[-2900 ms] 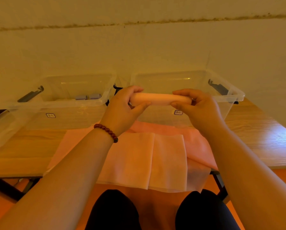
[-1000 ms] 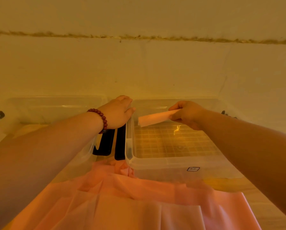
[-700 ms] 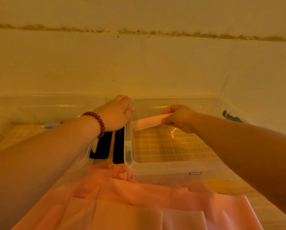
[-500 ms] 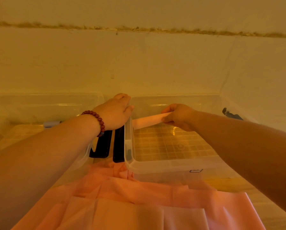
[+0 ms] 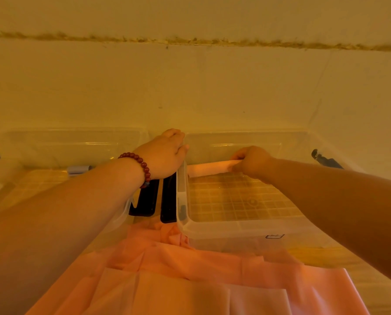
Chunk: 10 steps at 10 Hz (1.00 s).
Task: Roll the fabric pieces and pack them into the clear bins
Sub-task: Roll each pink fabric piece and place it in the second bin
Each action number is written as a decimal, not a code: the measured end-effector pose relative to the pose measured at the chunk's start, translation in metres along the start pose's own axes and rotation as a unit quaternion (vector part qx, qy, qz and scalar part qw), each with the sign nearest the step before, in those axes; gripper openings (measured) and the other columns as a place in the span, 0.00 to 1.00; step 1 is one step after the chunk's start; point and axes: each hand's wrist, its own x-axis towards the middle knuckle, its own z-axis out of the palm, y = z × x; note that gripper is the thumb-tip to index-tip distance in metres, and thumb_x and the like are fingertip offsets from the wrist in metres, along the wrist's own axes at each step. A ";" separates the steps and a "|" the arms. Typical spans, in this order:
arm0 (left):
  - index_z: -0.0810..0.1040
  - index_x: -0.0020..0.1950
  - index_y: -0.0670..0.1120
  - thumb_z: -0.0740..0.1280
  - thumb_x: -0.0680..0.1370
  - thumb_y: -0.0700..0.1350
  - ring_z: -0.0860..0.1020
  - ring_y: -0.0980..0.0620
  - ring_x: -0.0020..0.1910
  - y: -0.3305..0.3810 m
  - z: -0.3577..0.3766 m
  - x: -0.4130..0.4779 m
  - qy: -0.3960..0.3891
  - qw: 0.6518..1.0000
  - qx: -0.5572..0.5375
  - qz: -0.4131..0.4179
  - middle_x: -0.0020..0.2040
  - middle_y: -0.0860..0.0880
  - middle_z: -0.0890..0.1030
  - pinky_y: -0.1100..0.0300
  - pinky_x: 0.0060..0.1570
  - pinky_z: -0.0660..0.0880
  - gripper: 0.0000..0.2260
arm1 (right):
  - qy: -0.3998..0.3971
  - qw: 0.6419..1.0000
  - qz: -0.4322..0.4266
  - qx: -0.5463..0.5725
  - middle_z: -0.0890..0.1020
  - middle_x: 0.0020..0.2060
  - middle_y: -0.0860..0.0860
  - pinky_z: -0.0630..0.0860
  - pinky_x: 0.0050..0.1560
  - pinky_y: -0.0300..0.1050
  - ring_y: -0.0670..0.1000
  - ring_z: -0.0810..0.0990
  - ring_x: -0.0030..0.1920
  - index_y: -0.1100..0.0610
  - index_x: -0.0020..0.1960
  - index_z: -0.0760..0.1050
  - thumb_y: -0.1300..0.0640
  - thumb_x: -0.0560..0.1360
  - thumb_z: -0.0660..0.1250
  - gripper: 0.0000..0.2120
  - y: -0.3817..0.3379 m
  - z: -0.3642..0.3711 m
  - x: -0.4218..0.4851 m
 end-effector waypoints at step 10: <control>0.52 0.78 0.44 0.47 0.84 0.51 0.54 0.50 0.76 -0.002 -0.001 -0.001 -0.001 1.000 0.000 0.006 0.79 0.49 0.50 0.59 0.71 0.55 0.24 | 0.000 0.990 -0.028 -0.140 0.79 0.57 0.54 0.71 0.49 0.41 0.53 0.76 0.58 0.55 0.60 0.79 0.59 0.74 0.72 0.14 0.009 -0.004 0.001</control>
